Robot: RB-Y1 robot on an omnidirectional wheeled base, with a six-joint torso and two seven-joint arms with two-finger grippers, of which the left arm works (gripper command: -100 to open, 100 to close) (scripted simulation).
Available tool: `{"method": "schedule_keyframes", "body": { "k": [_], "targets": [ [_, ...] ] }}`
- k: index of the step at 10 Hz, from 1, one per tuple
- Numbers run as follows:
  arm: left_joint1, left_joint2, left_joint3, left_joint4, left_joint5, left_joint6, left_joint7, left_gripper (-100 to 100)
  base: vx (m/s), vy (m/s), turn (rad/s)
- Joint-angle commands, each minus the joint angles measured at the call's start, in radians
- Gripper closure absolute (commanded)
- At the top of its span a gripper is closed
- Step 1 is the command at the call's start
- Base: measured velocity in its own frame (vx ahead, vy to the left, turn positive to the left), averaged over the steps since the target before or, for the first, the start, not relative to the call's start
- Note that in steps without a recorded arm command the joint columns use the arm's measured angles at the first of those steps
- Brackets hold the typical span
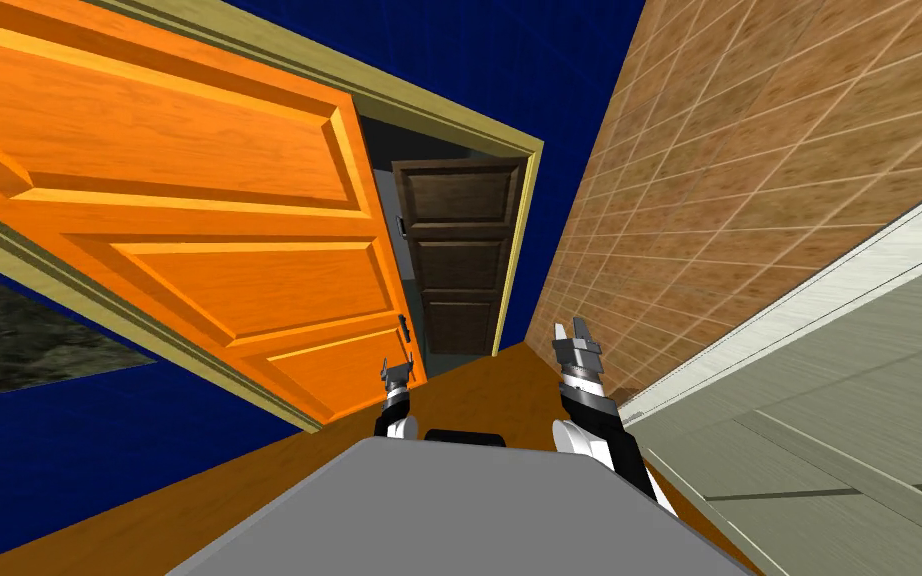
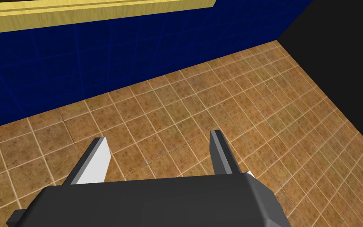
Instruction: Push the door open
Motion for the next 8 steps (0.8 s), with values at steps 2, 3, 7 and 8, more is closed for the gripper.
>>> {"method": "schedule_keyframes", "body": {
  "k": [2, 3, 7, 8],
  "targets": [
    [-0.009, -0.004, -0.004, 0.041, 0.019, -0.019, 0.029, -100, 0.052, 0.11, -0.096],
    [-0.015, -0.012, -0.007, 0.069, 0.036, -0.031, 0.049, -100, 0.033, 0.092, -0.143],
    [-0.03, -0.032, -0.013, 0.133, 0.075, -0.058, 0.091, -100, 0.041, 0.109, -0.178],
    [-0.035, -0.041, -0.015, 0.156, 0.089, -0.067, 0.107, -100, 0.032, 0.123, -0.117]
  ]
}}
